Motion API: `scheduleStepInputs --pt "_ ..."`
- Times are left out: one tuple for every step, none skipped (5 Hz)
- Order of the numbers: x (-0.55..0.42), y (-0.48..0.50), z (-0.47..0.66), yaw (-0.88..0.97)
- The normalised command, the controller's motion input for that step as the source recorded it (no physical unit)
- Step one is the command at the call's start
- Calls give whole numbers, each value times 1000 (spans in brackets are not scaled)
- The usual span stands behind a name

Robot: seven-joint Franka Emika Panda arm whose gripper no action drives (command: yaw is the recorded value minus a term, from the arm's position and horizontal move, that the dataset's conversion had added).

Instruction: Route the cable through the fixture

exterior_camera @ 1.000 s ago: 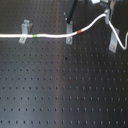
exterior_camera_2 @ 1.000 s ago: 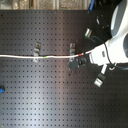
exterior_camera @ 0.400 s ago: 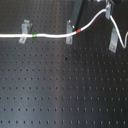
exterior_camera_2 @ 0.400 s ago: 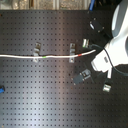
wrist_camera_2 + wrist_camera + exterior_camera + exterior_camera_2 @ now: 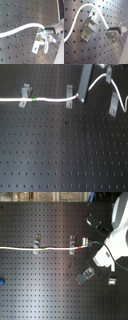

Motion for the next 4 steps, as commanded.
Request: scheduleStepInputs --pt "80 76 -130 -697" --pt "196 27 -102 -560" --pt "154 -106 -14 -603" --pt "95 -283 1 -531"
